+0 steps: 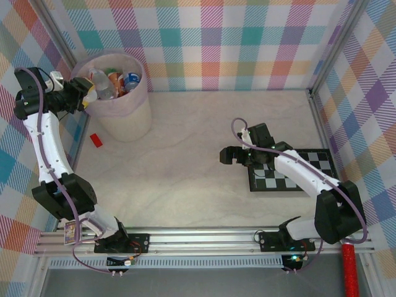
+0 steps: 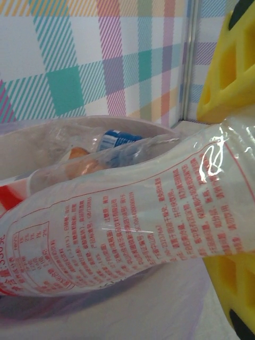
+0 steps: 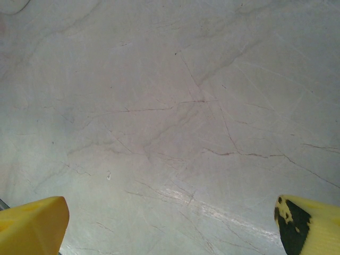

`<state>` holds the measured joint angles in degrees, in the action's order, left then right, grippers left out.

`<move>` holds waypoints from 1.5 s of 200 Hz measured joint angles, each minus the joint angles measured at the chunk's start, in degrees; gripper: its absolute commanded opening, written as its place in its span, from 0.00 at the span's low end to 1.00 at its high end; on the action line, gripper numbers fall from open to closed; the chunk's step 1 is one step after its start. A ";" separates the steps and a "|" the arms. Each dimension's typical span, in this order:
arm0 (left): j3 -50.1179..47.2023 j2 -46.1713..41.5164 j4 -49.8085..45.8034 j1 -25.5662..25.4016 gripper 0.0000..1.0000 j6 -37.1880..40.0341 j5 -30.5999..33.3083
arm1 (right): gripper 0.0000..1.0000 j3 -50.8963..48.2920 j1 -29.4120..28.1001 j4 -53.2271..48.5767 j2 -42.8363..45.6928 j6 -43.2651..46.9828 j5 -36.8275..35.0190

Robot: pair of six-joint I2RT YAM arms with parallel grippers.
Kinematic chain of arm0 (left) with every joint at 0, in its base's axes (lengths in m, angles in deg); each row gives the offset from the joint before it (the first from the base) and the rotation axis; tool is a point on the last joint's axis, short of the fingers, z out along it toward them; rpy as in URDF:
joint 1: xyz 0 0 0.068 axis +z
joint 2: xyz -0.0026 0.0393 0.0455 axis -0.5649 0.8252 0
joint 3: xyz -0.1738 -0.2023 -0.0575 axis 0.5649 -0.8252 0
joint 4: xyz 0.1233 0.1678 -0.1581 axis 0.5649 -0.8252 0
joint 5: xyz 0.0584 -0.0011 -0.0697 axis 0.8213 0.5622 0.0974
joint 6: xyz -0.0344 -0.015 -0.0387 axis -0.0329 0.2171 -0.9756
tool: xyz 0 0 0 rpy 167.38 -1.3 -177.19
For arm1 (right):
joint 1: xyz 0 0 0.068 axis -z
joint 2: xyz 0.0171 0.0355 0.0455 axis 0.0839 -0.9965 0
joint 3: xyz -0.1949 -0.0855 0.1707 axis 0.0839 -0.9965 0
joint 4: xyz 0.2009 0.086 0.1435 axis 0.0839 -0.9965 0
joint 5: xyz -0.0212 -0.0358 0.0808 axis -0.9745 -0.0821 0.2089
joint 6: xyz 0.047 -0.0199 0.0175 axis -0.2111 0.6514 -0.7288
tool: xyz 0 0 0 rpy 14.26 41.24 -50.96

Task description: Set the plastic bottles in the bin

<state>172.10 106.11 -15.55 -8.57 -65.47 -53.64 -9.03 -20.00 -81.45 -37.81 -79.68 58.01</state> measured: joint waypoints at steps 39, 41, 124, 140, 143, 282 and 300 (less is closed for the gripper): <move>0.09 1.44 -0.04 0.00 0.63 0.17 1.64 | 0.99 0.00 -0.68 0.74 -0.42 -0.24 0.24; 0.11 1.44 -0.15 0.00 0.64 0.24 1.75 | 0.99 0.00 -0.70 0.81 -0.46 -0.24 0.24; 1.77 -5.57 -7.45 -1.14 0.81 10.32 16.31 | 0.99 0.04 -1.18 1.07 -1.11 -0.44 0.42; 1.90 -8.87 -8.35 -1.44 0.73 11.65 19.43 | 0.99 0.24 -1.40 1.05 -1.64 -0.44 0.42; 1.90 -9.49 -8.39 -1.42 0.71 12.07 19.98 | 0.99 0.24 -1.44 1.05 -1.73 -0.44 0.39; 7.45 0.13 -6.64 -11.39 0.42 14.51 27.43 | 0.99 0.35 -1.79 1.05 -2.14 -0.87 0.37; 9.11 2.56 -6.60 -12.96 0.42 14.71 27.63 | 0.99 0.35 -1.79 1.03 -2.14 -0.96 0.37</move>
<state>181.21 108.67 -22.15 -21.53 -50.76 -26.01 -8.68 -21.80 -80.42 -39.95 -80.64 58.38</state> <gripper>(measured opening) 0.422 0.990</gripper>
